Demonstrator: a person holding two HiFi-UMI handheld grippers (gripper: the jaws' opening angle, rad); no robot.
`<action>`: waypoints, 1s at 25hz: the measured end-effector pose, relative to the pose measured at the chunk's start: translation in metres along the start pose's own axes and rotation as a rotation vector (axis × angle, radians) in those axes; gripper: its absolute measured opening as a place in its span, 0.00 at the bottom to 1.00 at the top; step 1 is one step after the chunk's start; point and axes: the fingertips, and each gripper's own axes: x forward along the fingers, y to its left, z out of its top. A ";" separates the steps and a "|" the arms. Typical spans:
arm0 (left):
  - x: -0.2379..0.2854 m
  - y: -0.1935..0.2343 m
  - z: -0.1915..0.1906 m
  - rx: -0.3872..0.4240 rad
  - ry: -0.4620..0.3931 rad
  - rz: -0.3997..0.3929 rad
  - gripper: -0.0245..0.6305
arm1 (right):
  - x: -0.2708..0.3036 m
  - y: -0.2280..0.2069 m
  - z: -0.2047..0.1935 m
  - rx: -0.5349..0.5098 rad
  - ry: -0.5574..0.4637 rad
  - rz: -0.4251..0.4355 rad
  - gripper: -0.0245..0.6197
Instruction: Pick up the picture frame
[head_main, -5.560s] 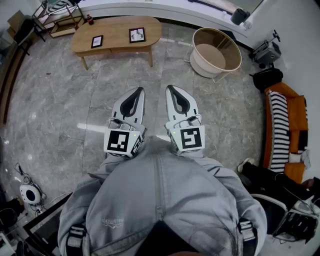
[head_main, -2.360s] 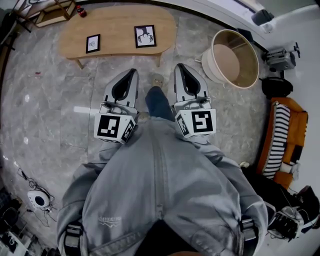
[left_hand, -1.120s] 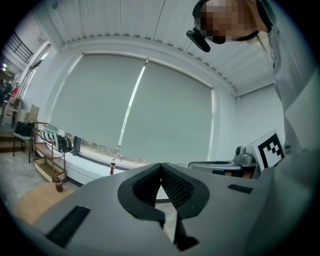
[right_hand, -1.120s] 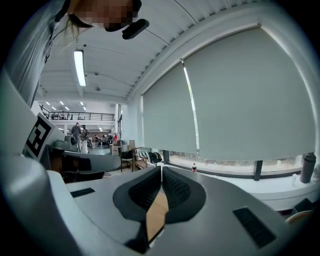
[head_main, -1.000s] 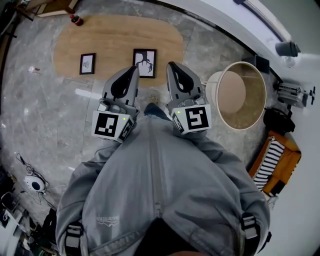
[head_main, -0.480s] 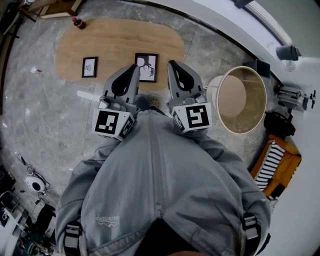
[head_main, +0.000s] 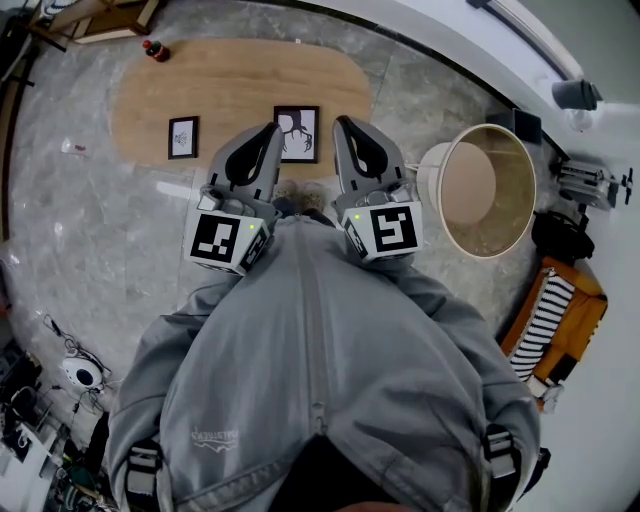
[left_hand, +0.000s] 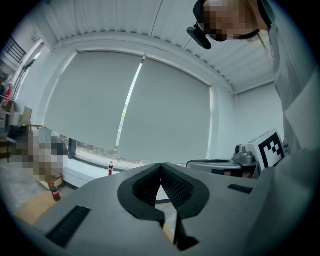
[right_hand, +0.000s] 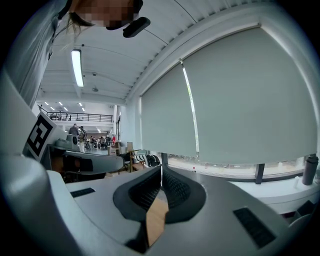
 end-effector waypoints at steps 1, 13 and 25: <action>0.001 0.001 -0.002 -0.005 0.006 -0.001 0.07 | 0.001 0.000 -0.002 0.005 0.005 -0.005 0.09; 0.013 0.010 -0.018 0.027 -0.006 -0.042 0.07 | 0.009 -0.013 -0.026 0.008 0.049 -0.045 0.09; 0.045 0.032 -0.065 0.055 0.014 -0.088 0.07 | 0.043 -0.033 -0.068 0.015 0.050 -0.061 0.09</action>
